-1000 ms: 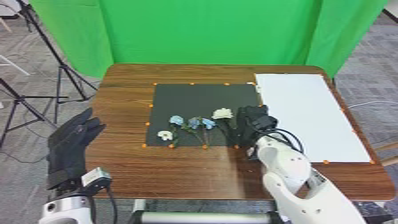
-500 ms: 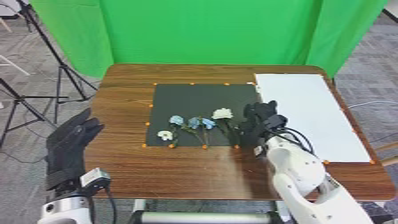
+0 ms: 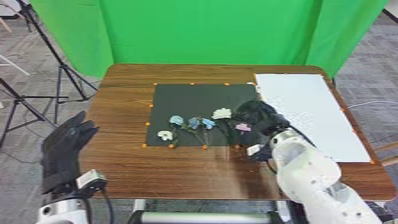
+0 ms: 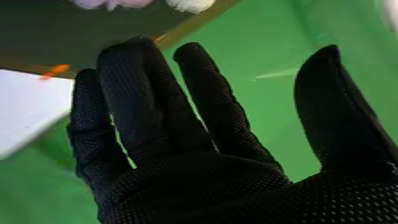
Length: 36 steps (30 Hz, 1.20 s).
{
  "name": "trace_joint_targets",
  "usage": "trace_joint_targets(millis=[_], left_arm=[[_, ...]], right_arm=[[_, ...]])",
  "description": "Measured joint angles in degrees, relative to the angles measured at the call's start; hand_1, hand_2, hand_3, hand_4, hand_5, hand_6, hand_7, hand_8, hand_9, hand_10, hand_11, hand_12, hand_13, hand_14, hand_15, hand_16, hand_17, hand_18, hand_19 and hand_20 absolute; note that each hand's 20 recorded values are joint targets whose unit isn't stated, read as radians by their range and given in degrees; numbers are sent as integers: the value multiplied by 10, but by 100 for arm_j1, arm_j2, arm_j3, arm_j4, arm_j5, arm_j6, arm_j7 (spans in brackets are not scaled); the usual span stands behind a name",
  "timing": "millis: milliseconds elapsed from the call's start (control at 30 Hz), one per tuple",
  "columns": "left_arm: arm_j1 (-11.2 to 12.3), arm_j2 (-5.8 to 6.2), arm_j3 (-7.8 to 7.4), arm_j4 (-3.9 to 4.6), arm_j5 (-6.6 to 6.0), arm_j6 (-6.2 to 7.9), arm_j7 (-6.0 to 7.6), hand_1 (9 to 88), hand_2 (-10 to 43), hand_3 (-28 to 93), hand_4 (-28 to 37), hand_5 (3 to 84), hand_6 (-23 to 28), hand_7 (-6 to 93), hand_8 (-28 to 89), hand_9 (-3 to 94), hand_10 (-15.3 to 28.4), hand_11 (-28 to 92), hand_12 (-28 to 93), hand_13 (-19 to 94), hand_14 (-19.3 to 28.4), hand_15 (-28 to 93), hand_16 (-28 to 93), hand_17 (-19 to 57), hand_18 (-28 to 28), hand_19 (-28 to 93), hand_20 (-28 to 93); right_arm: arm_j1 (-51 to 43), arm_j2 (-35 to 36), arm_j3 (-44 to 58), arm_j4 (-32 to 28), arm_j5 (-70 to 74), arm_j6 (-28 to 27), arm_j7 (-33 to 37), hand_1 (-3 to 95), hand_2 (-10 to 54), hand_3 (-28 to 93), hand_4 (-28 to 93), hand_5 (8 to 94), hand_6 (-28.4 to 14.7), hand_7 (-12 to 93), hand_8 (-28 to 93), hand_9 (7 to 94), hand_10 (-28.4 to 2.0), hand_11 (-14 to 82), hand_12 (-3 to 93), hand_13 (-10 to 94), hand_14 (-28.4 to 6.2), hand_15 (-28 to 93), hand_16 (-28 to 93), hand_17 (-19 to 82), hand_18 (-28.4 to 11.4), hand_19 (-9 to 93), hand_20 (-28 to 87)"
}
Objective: Arrange flowers
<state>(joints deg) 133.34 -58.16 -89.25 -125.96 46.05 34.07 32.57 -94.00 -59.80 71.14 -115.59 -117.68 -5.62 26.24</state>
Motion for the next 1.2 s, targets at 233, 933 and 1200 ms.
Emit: trace_joint_targets(millis=[233,933,1200], left_arm=[[7,239,-229,174,-208,144,73,264,30,812,-191,415,103,147,-109,328,197,376,59,217,260,654,-194,-86,226,554,168],[-129,508,-323,406,-485,172,321,258,31,812,-204,384,77,140,-114,315,187,351,51,204,255,618,-172,-93,223,537,148],[-196,511,-311,417,-489,168,321,257,32,813,-203,387,81,138,-110,318,188,355,51,204,255,621,-171,-92,223,539,148]], right_arm=[[-60,104,917,506,1363,2130,-345,115,128,847,-241,454,-97,160,-111,445,-253,217,169,287,-281,659,97,49,-284,592,251],[-111,575,898,944,3776,3725,-953,106,128,862,-250,364,-75,153,-112,396,-245,197,159,259,-279,617,85,29,-281,600,199],[-38,593,801,980,3776,3831,-952,106,129,863,-250,365,-73,156,-114,400,-244,202,159,261,-277,621,87,27,-280,598,198]])
